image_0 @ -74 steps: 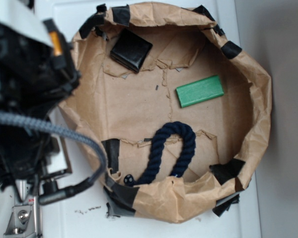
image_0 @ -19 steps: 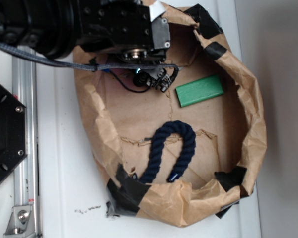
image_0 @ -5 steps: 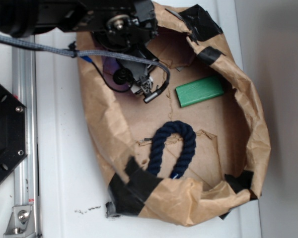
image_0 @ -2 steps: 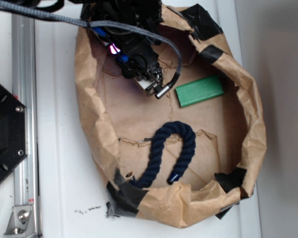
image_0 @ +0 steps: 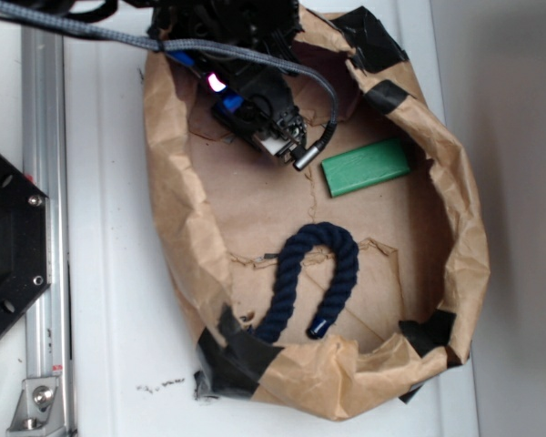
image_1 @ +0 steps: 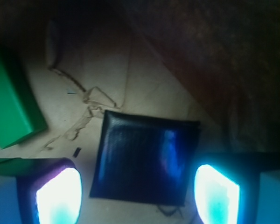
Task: Grab the black box.
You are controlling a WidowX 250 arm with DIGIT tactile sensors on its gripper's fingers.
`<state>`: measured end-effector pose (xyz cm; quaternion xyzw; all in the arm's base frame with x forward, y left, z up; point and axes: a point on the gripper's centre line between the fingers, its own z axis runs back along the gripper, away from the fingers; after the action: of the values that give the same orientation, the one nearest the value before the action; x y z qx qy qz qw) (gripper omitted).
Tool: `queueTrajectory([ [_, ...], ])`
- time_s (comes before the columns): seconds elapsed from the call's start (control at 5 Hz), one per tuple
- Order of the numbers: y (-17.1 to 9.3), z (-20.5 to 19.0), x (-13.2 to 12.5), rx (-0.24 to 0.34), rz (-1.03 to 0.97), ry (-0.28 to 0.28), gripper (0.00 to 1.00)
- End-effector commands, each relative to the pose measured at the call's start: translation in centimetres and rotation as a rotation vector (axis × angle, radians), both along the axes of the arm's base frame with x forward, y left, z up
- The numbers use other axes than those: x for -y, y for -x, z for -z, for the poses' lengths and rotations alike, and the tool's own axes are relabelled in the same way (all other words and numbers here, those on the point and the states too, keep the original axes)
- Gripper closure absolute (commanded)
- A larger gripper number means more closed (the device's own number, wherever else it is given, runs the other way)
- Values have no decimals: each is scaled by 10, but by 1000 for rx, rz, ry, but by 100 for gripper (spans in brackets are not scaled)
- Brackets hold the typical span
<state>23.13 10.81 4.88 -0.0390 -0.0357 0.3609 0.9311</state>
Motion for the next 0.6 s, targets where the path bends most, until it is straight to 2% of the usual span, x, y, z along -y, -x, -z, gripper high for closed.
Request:
queueTrajectory([
  [0.0, 5, -4, -17, 22, -31, -48, 0],
  [0.2, 4, 2, -19, 11, -30, -60, 0],
  [0.4, 5, 17, -8, -4, -5, -49, 0],
])
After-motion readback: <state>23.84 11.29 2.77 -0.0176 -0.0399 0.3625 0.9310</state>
